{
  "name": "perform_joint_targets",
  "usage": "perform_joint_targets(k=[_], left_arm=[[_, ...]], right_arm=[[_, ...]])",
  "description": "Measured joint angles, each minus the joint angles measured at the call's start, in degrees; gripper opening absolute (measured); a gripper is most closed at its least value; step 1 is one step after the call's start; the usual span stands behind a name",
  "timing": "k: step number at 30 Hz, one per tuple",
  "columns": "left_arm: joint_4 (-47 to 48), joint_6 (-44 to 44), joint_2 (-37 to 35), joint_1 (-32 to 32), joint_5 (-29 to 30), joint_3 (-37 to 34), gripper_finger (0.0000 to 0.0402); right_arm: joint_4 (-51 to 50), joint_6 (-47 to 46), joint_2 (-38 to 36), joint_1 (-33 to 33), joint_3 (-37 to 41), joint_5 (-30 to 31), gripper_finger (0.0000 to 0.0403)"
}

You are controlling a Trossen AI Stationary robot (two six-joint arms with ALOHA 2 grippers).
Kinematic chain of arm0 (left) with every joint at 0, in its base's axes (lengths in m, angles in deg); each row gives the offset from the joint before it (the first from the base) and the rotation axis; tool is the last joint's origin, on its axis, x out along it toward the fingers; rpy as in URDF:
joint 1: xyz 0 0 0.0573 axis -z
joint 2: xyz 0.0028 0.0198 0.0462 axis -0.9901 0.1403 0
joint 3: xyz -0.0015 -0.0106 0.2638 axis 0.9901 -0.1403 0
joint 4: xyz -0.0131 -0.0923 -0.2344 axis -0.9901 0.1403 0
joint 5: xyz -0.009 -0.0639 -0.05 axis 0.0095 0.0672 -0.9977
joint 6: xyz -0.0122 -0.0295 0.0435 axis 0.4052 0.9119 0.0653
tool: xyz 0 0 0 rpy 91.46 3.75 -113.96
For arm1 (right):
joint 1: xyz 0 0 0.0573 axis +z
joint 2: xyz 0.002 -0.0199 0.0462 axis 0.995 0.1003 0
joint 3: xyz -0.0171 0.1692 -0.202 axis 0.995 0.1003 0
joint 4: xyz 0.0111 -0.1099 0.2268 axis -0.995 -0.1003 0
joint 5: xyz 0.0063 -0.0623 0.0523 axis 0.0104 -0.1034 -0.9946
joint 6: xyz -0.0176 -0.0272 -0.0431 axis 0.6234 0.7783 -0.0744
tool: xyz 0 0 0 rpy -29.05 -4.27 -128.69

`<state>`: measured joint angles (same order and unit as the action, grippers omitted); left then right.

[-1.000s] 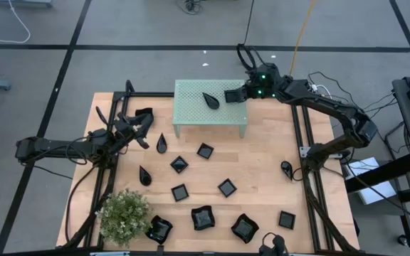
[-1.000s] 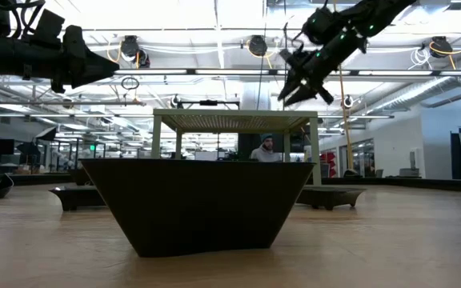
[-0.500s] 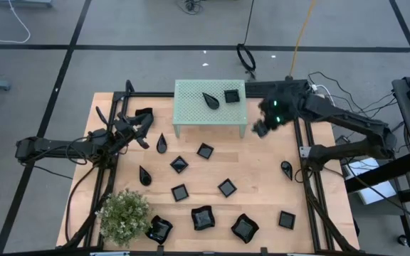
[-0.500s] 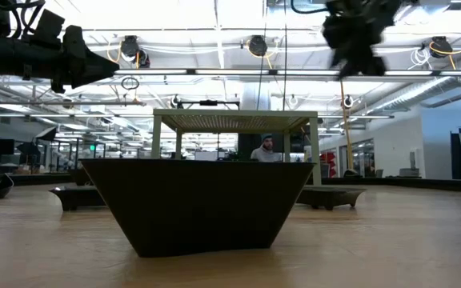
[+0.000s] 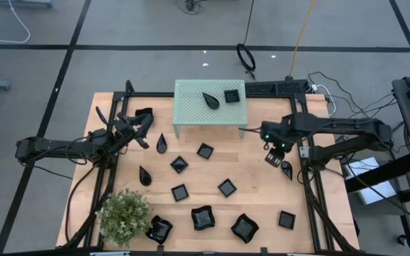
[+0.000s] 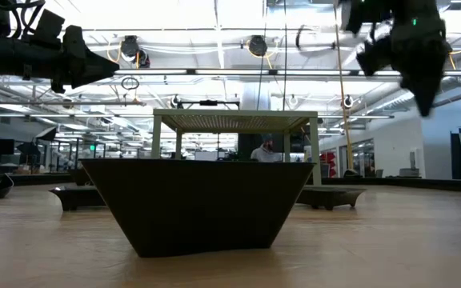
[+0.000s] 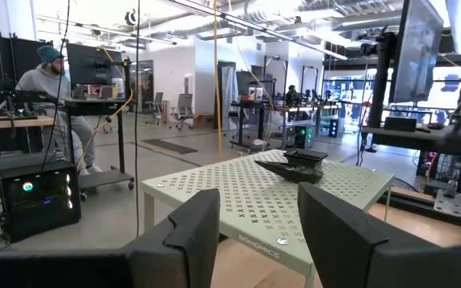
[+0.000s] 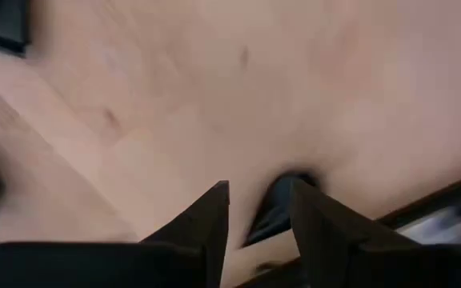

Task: Pick & Place Mini shaped plates
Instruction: Stack the black drop-shaped plate on the shelf

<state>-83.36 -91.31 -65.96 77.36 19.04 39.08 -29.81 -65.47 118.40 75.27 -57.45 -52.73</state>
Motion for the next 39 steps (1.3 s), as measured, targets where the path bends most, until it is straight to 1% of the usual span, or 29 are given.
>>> perform_joint_targets(k=[2, 4, 9, 15, 17, 20, 23, 36, 39], left_arm=[[0.0, 0.0, 0.0, 0.0, 0.0, 0.0, 0.0173], [0.0, 0.0, 0.0, 0.0, 0.0, 0.0, 0.0173], [0.0, 0.0, 0.0, 0.0, 0.0, 0.0, 0.0173], [0.0, 0.0, 0.0, 0.0, 0.0, 0.0, 0.0173], [0.0, 0.0, 0.0, 0.0, 0.0, 0.0, 0.0173], [0.1, 0.0, 0.0, 0.0, 0.0, 0.0, 0.0173], [0.0, 0.0, 0.0, 0.0, 0.0, 0.0, 0.0173], [0.0, 0.0, 0.0, 0.0, 0.0, 0.0, 0.0173], [0.0, 0.0, 0.0, 0.0, 0.0, 0.0, 0.0173]], right_arm=[[0.6, -6.5, 0.8, 0.0, 3.8, -3.7, 0.0118], [1.5, -10.0, 1.4, 0.0, 8.0, -6.6, 0.0118], [5.9, -17.0, 1.7, 0.0, 15.8, -6.8, 0.0118], [14.7, -22.7, 1.5, 0.2, 19.5, -6.4, 0.0118], [18.2, -23.7, 1.4, 0.2, 20.6, -6.3, 0.0118], [21.0, -24.0, 1.6, 0.4, 22.0, -4.0, 0.0118], [20.8, -23.6, 1.7, 0.4, 22.8, -2.0, 0.0118], [21.2, -23.7, 1.4, 0.5, 22.9, -2.0, 0.0118], [20.8, -24.0, 1.0, 0.5, 22.9, 0.3, 0.0118]])
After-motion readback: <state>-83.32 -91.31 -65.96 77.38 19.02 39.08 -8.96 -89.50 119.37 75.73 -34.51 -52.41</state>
